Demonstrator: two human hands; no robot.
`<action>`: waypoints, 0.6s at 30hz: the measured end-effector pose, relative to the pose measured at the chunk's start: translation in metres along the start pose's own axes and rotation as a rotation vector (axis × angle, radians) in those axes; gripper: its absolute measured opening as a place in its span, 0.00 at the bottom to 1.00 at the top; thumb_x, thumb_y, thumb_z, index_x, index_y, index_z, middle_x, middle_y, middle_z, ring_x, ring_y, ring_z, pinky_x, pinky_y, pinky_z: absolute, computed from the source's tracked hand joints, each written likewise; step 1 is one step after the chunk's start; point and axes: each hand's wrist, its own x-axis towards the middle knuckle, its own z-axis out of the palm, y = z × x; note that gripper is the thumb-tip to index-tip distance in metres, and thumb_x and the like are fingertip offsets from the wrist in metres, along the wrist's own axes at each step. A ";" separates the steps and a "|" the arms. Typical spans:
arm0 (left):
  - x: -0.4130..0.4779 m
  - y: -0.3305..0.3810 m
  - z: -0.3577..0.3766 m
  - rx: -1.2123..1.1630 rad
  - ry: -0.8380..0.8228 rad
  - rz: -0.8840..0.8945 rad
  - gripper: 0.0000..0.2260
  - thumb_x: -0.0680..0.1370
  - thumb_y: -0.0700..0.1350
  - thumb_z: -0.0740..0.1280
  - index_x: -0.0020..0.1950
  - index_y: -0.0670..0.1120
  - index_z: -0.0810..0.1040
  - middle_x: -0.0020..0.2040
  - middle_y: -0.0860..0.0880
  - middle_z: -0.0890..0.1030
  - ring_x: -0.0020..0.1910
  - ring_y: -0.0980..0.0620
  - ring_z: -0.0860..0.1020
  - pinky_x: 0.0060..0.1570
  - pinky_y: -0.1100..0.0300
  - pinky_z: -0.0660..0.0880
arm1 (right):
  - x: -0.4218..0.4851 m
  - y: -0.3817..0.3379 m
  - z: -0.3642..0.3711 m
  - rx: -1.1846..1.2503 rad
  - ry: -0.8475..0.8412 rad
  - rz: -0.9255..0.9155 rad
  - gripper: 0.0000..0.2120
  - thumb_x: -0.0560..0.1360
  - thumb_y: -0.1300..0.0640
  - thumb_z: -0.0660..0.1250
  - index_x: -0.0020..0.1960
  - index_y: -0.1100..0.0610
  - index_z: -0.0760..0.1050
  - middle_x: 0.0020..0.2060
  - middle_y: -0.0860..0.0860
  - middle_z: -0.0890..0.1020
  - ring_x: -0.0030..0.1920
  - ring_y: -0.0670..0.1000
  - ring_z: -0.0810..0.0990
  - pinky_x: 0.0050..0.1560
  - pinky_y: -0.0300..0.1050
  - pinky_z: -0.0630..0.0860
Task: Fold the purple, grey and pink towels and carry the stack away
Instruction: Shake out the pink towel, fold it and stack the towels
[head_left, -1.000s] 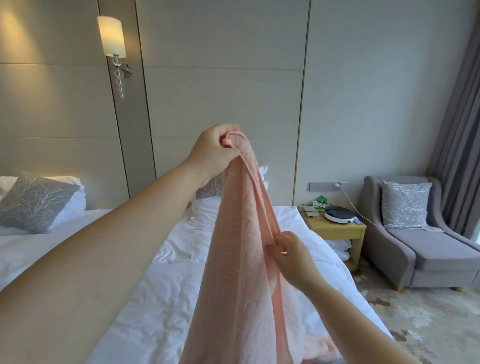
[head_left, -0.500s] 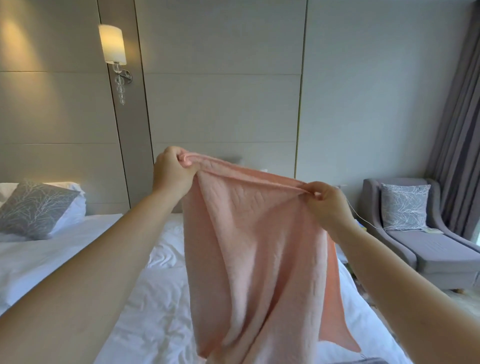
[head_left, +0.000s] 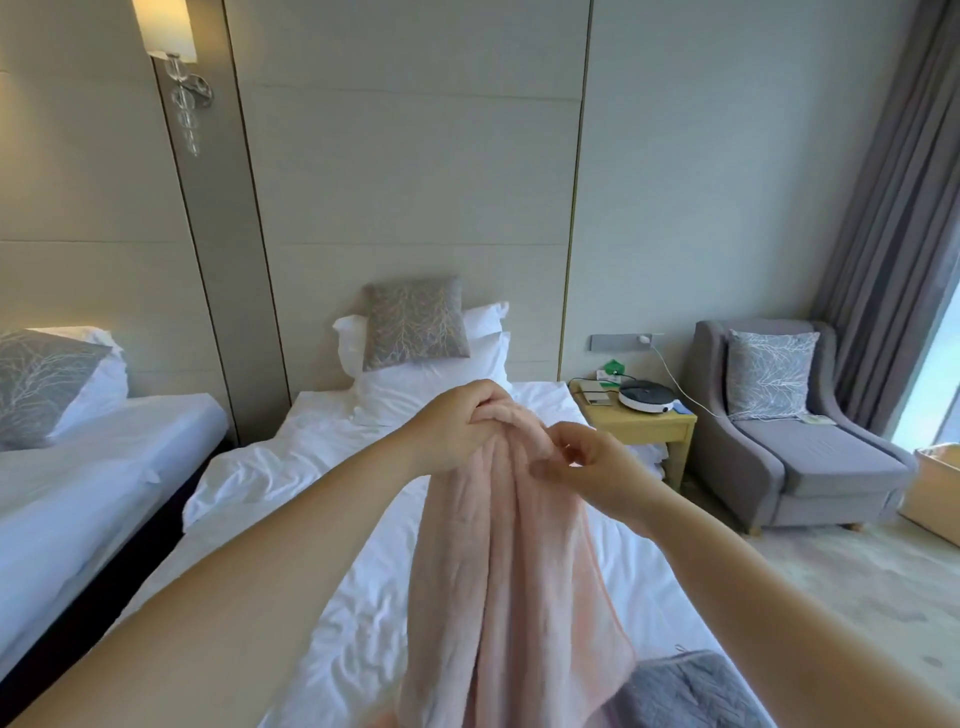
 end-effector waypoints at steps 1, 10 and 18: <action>0.003 0.001 -0.002 -0.039 0.028 0.009 0.09 0.77 0.37 0.63 0.47 0.53 0.74 0.46 0.58 0.77 0.46 0.63 0.75 0.44 0.75 0.68 | -0.006 0.009 0.002 0.040 -0.032 0.031 0.05 0.70 0.58 0.73 0.41 0.48 0.80 0.33 0.40 0.80 0.36 0.40 0.77 0.39 0.31 0.73; 0.024 0.004 -0.040 -0.332 0.381 0.000 0.15 0.77 0.33 0.59 0.47 0.53 0.76 0.46 0.56 0.78 0.48 0.59 0.75 0.52 0.66 0.70 | -0.034 0.053 0.016 0.123 -0.135 0.164 0.05 0.73 0.60 0.71 0.49 0.57 0.83 0.50 0.49 0.82 0.48 0.43 0.82 0.54 0.41 0.78; 0.004 -0.007 -0.043 -0.300 0.125 -0.021 0.18 0.76 0.29 0.58 0.51 0.51 0.78 0.49 0.55 0.80 0.52 0.63 0.77 0.56 0.69 0.71 | -0.009 0.004 0.060 -0.266 0.128 -0.299 0.14 0.77 0.51 0.65 0.63 0.48 0.74 0.69 0.42 0.64 0.62 0.41 0.68 0.57 0.39 0.71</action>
